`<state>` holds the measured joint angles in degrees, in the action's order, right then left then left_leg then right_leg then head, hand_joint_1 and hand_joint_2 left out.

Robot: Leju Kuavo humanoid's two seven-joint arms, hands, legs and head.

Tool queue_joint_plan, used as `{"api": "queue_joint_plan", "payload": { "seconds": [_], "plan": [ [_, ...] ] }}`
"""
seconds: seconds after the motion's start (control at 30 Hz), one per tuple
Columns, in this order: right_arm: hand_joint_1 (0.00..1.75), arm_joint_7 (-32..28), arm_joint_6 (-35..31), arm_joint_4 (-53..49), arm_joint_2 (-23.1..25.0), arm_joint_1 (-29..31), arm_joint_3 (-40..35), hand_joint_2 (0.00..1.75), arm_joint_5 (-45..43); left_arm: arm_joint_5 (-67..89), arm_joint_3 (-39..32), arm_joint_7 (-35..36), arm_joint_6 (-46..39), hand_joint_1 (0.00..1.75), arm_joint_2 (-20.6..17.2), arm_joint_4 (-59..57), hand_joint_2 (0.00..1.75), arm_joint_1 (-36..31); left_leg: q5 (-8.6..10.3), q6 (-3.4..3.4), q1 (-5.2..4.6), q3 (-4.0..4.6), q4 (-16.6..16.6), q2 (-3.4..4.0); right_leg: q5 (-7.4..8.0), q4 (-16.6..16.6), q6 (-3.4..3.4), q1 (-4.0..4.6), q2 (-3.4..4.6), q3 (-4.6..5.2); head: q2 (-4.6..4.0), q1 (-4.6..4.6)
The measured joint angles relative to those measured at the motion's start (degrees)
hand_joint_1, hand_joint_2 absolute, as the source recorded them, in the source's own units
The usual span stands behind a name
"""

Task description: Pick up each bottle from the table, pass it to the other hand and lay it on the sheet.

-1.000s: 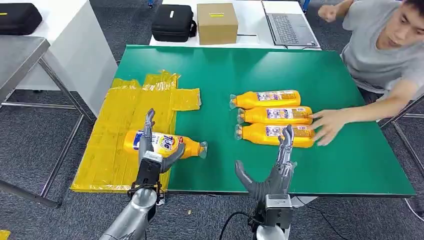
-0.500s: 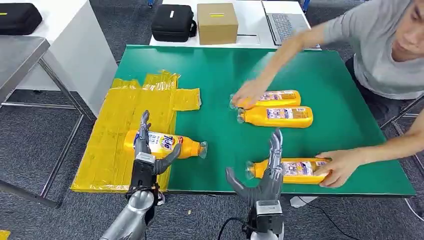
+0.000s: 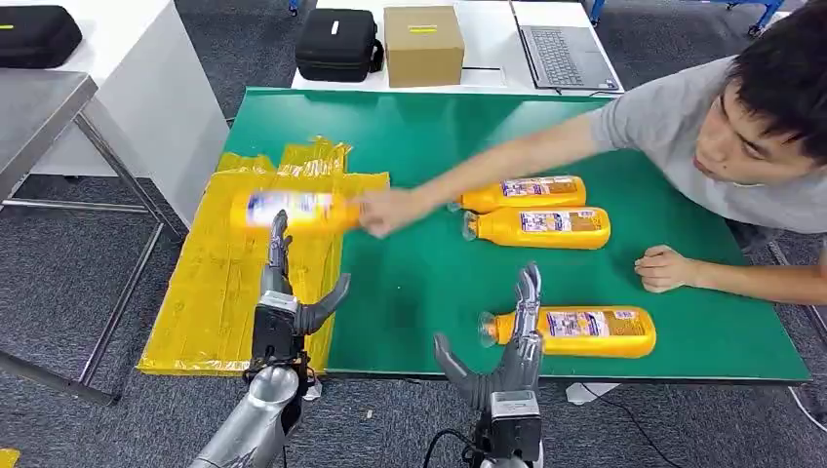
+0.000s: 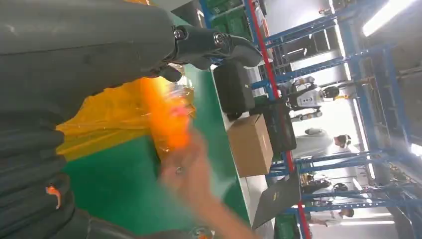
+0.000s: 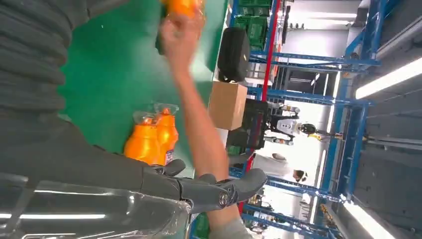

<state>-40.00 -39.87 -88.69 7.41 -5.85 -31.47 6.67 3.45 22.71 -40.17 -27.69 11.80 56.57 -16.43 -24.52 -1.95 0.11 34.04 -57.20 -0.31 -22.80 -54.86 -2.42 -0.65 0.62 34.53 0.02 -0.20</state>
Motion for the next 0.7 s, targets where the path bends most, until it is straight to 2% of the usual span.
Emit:
{"api": "queue_joint_plan", "payload": {
  "seconds": [0.43, 0.7],
  "plan": [
    [0.00, 0.0, 0.0, 2.5, 0.1, 2.1, -1.1, 1.75, 2.6, -1.0, -0.6, 0.1, -1.3, 0.00, -2.2, 4.3, 1.75, 3.3, 0.00, 0.00, 0.01, 0.01, 0.0, 0.00, -0.01, 0.0, 0.01, 0.00, 0.00, 0.01, 0.00, 0.02],
    [0.00, 0.0, 0.0, 2.8, 2.1, 0.7, 3.1, 1.75, 9.0, -1.2, -1.4, 0.1, -0.9, 0.00, -3.3, 6.8, 1.75, 5.4, 0.00, 0.00, 0.00, 0.01, 0.0, 0.00, -0.01, 0.0, 0.01, 0.00, 0.00, 0.01, -0.02, 0.02]
  ]
}}
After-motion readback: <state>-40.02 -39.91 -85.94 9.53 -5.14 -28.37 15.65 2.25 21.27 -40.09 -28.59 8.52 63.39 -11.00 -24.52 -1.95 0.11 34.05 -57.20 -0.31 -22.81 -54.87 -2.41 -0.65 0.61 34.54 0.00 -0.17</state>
